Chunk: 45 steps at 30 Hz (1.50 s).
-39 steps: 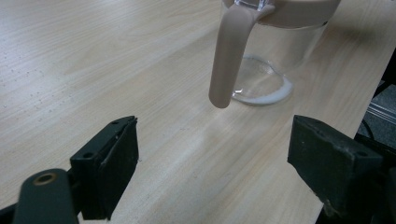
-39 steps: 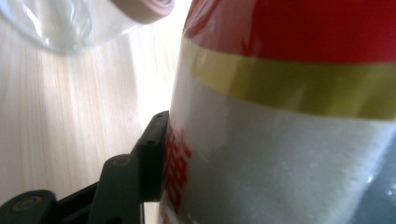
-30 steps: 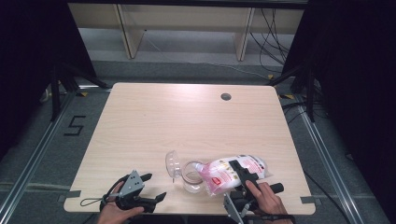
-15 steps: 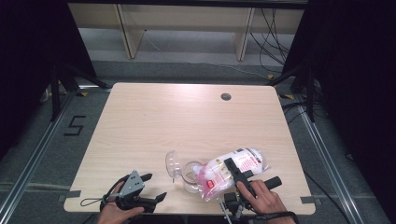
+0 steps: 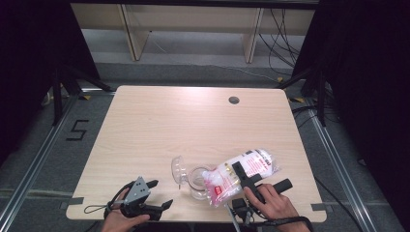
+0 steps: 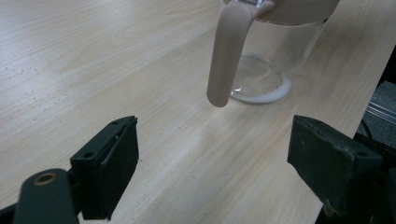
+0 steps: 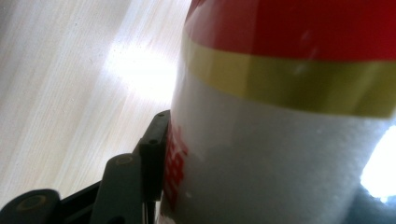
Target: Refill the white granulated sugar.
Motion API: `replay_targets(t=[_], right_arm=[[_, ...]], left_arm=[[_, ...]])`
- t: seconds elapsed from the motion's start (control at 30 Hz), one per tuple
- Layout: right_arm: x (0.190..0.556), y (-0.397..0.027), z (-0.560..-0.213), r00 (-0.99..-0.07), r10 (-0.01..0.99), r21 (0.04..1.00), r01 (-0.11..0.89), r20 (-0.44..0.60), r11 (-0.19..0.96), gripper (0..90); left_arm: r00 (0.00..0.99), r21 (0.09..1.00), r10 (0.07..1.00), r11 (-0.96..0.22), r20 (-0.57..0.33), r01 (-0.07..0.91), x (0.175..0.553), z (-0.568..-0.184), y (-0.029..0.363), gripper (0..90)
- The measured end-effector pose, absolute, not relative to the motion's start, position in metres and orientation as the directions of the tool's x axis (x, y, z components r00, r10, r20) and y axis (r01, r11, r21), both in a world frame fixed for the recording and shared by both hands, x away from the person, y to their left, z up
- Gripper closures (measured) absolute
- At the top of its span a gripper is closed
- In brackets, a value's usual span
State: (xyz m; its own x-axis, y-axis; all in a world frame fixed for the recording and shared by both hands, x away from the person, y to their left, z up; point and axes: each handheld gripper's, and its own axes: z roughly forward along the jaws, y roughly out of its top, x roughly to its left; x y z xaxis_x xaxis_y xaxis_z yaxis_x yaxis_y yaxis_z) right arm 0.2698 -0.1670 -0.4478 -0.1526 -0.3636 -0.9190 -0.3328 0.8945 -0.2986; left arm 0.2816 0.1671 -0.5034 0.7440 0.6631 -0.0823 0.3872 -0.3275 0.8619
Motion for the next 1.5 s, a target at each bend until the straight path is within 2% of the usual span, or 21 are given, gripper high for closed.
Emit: replay_targets(t=[0.23,0.83,1.4,1.43,1.5], right_arm=[[0.2696,-0.1637,-0.4458,-0.132,-0.394,-0.325,-0.365,-0.909,0.873,49.9],[0.2676,-0.1676,-0.4426,-0.131,-0.391,-0.326,-0.351,-0.911,0.878,50.4],[0.2658,-0.1695,-0.4403,-0.125,-0.386,-0.323,-0.354,-0.914,0.878,50.8],[0.2659,-0.1694,-0.4401,-0.125,-0.385,-0.321,-0.355,-0.914,0.878,50.8],[0.2657,-0.169,-0.44,-0.126,-0.392,-0.328,-0.352,-0.911,0.876,50.8]], left_arm=[[0.741,0.863,0.665,-0.321,-0.087,0.39,0.2808,-0.5032,0.1661,15.9],[0.737,0.863,0.67,-0.321,-0.085,0.391,0.2815,-0.5031,0.1676,15.8],[0.746,0.857,0.664,-0.357,-0.047,0.371,0.2815,-0.5017,0.1683,15.8],[0.733,0.865,0.676,-0.319,-0.08,0.388,0.2798,-0.5023,0.1661,15.8],[0.742,0.864,0.667,-0.339,-0.057,0.372,0.2808,-0.5015,0.1678,15.8]])
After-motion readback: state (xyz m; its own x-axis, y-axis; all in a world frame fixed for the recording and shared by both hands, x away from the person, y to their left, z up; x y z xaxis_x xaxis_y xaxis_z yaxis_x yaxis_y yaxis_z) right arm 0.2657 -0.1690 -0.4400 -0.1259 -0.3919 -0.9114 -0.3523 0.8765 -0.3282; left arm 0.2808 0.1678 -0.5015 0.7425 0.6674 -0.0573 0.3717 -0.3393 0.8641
